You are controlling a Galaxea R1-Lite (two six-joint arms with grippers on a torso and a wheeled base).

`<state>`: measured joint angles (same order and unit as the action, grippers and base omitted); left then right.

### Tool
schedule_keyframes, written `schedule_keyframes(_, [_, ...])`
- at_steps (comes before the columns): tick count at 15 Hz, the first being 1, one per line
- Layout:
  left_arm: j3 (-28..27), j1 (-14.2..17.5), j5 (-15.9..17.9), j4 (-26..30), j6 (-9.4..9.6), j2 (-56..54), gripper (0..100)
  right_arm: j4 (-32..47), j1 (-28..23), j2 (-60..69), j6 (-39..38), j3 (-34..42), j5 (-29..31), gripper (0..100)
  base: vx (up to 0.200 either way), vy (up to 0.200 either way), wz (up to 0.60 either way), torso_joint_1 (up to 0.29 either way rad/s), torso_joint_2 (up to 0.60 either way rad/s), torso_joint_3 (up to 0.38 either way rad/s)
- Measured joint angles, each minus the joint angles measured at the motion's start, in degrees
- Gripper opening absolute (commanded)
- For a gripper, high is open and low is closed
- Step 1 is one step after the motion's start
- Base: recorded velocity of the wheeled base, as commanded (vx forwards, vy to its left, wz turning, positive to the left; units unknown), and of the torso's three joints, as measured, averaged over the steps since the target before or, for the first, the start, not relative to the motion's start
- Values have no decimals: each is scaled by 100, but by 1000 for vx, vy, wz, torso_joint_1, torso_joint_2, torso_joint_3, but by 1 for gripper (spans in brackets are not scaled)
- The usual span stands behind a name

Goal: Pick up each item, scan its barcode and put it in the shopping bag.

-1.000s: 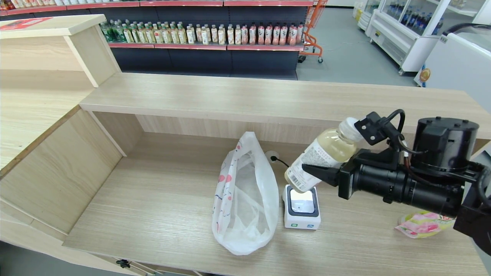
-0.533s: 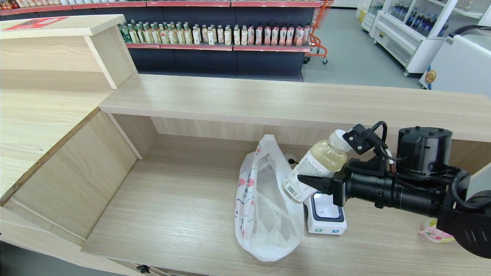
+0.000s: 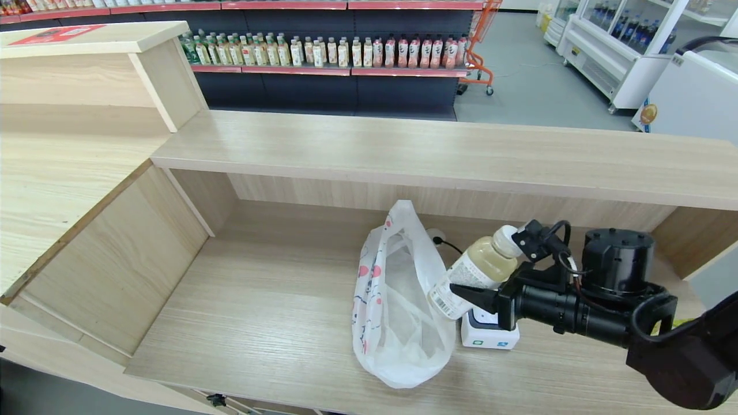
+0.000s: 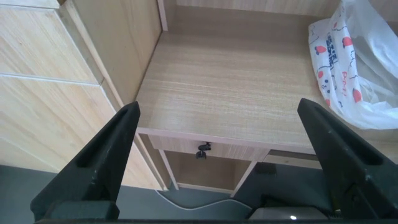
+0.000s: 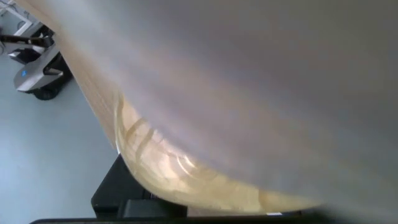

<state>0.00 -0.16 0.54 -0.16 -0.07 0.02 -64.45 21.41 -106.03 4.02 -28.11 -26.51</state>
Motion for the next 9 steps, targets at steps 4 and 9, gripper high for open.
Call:
schedule_keyframes(4, [0, -2, 0, 0, 0, 0, 100, -953, 89, -560, 32, 268, -24, 0, 0, 0, 0, 0, 0, 0])
schedule_keyframes(9, [0, -2, 0, 0, 0, 0, 100, -1804, 201, -1182, 254, 278, -162, 0, 0, 0, 0, 0, 0, 0])
